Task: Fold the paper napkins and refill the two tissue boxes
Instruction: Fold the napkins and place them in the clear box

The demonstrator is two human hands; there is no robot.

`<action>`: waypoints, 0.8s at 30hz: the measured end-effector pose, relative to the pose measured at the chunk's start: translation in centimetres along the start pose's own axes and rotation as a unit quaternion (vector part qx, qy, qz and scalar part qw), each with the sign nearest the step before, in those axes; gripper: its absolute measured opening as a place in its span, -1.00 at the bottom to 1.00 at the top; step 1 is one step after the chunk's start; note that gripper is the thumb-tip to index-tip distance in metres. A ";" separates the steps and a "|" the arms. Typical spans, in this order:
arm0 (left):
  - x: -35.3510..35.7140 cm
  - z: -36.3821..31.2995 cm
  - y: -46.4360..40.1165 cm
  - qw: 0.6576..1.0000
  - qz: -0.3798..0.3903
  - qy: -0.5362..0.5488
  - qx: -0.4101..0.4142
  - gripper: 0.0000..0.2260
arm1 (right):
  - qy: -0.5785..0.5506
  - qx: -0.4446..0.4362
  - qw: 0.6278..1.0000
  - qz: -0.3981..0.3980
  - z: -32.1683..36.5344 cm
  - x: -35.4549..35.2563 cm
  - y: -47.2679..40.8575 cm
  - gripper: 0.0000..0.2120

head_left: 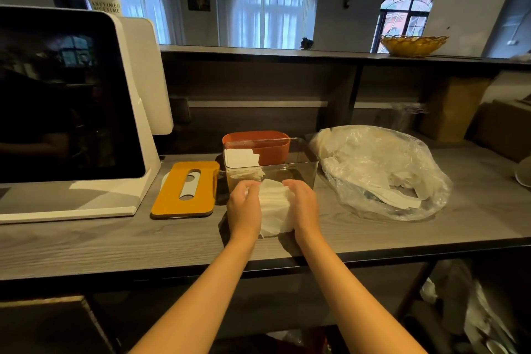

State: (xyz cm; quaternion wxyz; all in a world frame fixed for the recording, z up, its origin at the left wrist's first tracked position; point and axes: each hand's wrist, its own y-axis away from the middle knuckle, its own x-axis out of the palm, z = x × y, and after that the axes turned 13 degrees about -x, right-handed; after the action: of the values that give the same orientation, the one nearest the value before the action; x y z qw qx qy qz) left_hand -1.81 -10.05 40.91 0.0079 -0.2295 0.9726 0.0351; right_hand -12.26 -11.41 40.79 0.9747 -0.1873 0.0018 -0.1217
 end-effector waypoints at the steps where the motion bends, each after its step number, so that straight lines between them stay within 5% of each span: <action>1: 0.1 -0.1 0.1 1.000 0.009 -0.014 0.008 -0.84 | -0.003 -0.003 1.000 0.019 0.2 0.1 0.1 -0.87; 5: 0.4 -0.2 0.3 0.997 -0.003 -0.079 0.026 -0.78 | 0.057 -0.004 0.998 -0.002 -0.4 0.4 0.1 -0.88; 8: 0.3 -0.3 0.6 0.995 -0.023 -0.095 0.022 -0.63 | 0.079 -0.002 0.997 0.020 0.0 0.4 0.3 -0.71; 16: -2.1 -5.8 0.2 0.985 -0.147 -0.080 0.033 -0.57 | 0.074 -0.198 0.949 0.232 3.1 -0.8 4.0 -0.54; 19: -2.4 -7.5 -0.2 0.990 -0.093 -0.100 0.043 -0.54 | 0.094 -0.212 0.947 0.221 5.1 -0.9 3.1 -0.55; 24: -3.6 -9.9 0.3 0.980 0.086 -0.159 0.087 -0.58 | 0.017 -0.108 0.974 0.197 8.1 -2.2 -0.5 -0.73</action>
State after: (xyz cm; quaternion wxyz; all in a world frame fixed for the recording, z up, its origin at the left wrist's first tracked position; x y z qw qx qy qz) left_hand 1.24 -8.91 50.91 0.1796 -0.1346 0.9744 -0.0128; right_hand -14.12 -8.44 48.40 0.9534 -0.2852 0.0688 0.0706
